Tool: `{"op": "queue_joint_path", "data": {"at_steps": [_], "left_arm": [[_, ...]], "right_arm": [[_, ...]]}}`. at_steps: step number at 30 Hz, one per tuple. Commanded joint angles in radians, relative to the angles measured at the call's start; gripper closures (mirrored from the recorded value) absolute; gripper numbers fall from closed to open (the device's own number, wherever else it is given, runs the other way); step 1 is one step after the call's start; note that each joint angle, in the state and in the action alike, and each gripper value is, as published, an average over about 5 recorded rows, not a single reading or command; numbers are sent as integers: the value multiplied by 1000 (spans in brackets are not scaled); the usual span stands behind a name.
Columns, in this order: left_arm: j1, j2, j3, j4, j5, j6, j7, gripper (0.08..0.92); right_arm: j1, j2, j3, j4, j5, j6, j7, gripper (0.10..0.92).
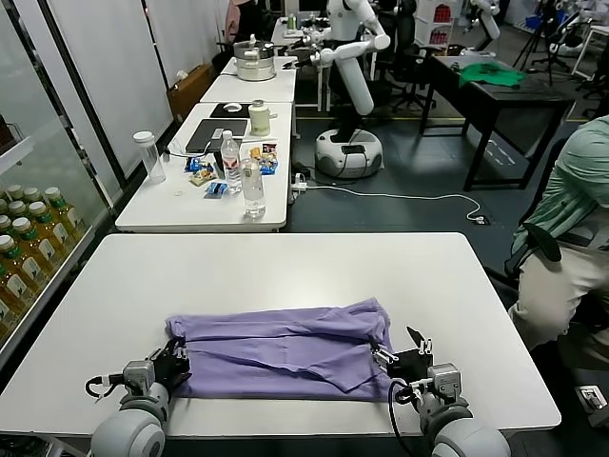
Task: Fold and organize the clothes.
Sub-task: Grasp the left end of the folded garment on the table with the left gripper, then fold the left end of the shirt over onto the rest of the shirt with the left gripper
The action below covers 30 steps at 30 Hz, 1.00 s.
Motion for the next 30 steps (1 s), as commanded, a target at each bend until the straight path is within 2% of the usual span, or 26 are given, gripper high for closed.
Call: {"op": "queue_joint_path", "data": {"at_steps": [1,7,11,15,20,25,30], "left_arm": [[17,84,-251,-42,301,-20,29,861],[49,159,-482,73,457,-94,96,888],[44,165,-476,33,394,-69,109,888],[44,120,-344,-134,138,7,109,888],[28,24,-67,-283,-80,41,101,888],[-56,-74,145,-229,-3,41,104,888],[-130,-140,226,-155,34,41,100,888]], "right_arm": [[-1,-1,2,3,-4,0,0,203],[4,-3,2,6,-3,0,0,203],[9,-3,0,8,-4,-1,0,203],[14,-2,-3,10,-4,-3,1,203],[6,-2,5,16,-5,-4,2,203],[-4,1,10,21,-9,-4,2,203],[-14,3,16,24,-14,-4,3,203]]}}
